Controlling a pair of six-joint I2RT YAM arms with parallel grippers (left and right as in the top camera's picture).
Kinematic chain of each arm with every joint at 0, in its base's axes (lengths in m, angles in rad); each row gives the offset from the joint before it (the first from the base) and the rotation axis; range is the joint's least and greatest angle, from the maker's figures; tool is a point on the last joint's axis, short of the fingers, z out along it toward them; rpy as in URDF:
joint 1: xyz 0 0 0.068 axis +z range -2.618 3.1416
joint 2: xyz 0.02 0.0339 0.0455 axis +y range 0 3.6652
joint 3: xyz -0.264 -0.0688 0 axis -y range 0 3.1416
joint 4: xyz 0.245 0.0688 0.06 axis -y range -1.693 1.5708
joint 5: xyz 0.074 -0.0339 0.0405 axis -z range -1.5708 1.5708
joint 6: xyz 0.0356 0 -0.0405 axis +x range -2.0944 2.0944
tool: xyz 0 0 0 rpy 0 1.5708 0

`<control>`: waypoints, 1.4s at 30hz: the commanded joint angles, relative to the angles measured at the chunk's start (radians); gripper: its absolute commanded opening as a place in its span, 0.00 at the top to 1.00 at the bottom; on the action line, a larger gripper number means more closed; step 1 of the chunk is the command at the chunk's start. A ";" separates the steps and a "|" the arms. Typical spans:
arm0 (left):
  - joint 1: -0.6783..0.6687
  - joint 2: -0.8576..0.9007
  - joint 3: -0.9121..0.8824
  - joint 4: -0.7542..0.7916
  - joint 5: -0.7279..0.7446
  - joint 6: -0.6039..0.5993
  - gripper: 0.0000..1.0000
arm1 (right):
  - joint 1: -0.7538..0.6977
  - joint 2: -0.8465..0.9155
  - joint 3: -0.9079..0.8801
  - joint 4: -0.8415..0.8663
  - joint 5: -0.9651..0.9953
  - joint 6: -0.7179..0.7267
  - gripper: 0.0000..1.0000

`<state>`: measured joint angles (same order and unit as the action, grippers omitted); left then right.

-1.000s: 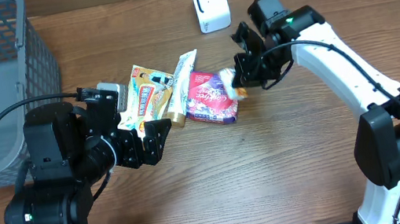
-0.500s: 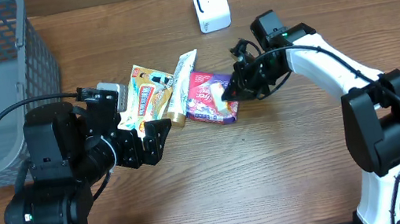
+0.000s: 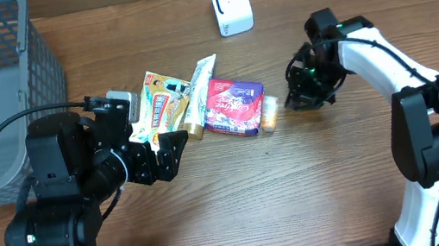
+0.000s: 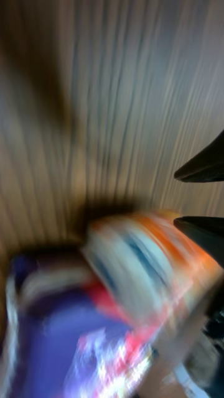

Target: Scan the item barcode

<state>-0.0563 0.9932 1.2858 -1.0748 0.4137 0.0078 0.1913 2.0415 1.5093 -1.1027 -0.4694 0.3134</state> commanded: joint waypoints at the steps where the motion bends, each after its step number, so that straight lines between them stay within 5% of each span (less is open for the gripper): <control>1: 0.007 0.001 0.019 0.002 -0.006 0.023 0.00 | -0.025 -0.014 0.065 -0.028 0.100 -0.024 0.75; 5: 0.007 0.001 0.019 0.002 -0.006 0.023 0.00 | -0.025 -0.018 0.083 -0.046 0.099 -0.060 0.65; 17: 0.007 0.001 0.019 0.002 -0.006 0.023 0.00 | -0.014 -0.018 0.074 -0.075 0.150 -0.082 0.65; 23: 0.007 0.002 0.019 0.001 -0.006 0.023 0.00 | 0.104 -0.018 0.061 -0.091 0.416 -0.072 0.65; 32: 0.007 0.002 0.019 0.001 -0.006 0.023 0.00 | 0.330 -0.009 0.061 -0.058 0.749 0.093 0.60; 42: 0.007 0.002 0.019 0.002 -0.006 0.023 0.00 | 0.353 0.067 0.061 -0.053 0.783 0.185 0.62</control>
<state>-0.0563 0.9936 1.2858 -1.0752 0.4137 0.0078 0.5495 2.0670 1.5692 -1.1625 0.2733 0.4557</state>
